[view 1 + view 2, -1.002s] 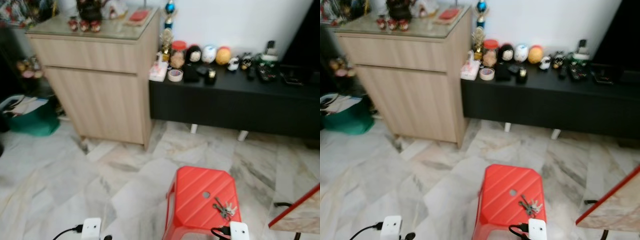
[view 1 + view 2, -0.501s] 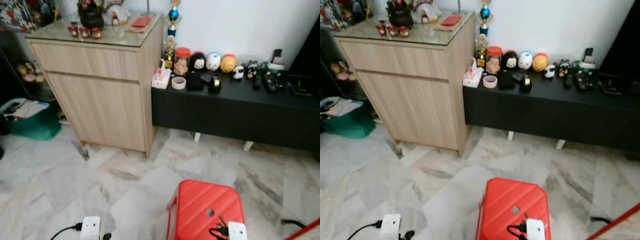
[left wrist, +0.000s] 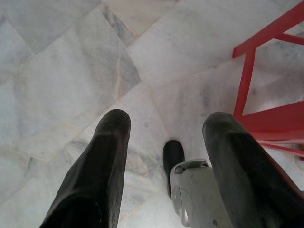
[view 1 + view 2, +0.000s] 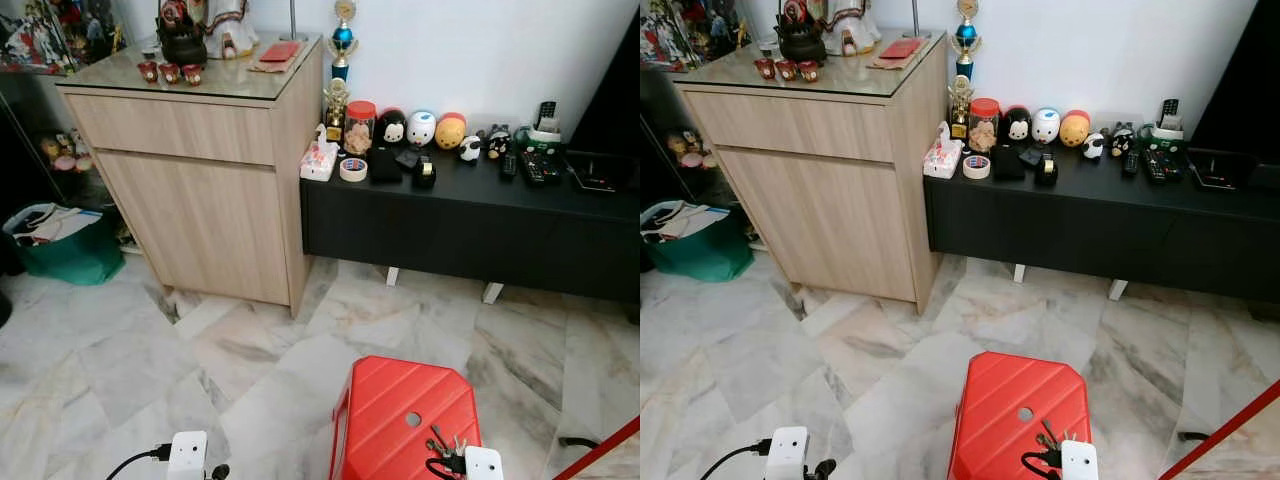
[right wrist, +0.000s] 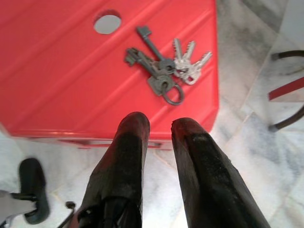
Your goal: Hang keys on a hook
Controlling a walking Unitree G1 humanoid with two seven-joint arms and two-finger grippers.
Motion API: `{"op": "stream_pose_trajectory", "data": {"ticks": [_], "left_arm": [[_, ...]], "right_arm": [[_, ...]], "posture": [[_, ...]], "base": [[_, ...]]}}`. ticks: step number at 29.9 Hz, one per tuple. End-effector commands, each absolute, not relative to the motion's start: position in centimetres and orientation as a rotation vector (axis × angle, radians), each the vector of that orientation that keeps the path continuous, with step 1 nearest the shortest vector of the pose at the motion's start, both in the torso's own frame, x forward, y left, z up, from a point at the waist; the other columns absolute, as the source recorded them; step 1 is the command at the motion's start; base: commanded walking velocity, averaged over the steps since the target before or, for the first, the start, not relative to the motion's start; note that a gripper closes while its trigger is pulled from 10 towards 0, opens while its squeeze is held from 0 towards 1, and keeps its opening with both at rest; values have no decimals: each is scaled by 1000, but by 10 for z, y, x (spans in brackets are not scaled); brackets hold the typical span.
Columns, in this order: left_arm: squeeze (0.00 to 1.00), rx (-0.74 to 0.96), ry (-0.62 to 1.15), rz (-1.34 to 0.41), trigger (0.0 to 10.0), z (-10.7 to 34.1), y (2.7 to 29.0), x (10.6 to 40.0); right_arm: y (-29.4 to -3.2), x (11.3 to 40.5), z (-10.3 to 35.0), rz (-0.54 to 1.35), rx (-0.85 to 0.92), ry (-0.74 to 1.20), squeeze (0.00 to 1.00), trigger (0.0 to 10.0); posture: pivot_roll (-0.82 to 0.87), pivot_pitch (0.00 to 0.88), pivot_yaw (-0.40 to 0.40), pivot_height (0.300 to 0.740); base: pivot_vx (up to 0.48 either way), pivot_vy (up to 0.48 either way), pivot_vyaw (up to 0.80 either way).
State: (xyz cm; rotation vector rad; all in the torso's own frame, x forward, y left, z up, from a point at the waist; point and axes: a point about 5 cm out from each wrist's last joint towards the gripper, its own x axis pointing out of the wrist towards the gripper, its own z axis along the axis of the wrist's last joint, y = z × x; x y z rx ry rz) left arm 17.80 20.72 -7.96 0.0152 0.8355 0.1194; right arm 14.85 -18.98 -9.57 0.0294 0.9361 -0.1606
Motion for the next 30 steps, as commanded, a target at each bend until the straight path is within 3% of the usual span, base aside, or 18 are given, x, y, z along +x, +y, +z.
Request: {"op": "stream_pose_trajectory", "data": {"ticks": [1,11,15,17,18,19,25,30], "left_arm": [[0,18,837,120,10000,-80,208,176],[0,19,840,123,10000,-81,209,174],[0,48,726,165,10000,-68,218,191],[0,66,647,175,10000,-57,223,205],[0,64,560,187,10000,-44,228,221],[0,62,500,190,10000,-35,230,231],[0,94,287,116,10000,1,228,265],[0,95,186,85,10000,12,221,270]], "right_arm": [[-191,148,-96,-169,22,932,0,10000],[-190,149,-95,-154,20,930,0,10000],[-190,153,-91,-158,30,851,0,10000],[-193,175,-81,-163,27,778,0,10000],[-197,209,-63,-170,38,682,0,10000],[-199,222,-53,-169,42,630,0,10000],[-198,255,-27,-142,50,468,0,10000],[-195,264,-16,-111,34,390,0,10000]], "posture": [[32,0,-14,718],[35,0,-16,653],[29,0,-16,648],[31,0,-19,648],[38,0,-21,648],[38,0,-22,648],[34,0,-23,648],[35,0,-28,648]], "base": [[0,0,0],[0,0,0],[0,0,0],[0,0,0],[0,0,0],[0,0,0],[0,0,0],[0,0,0]]}}
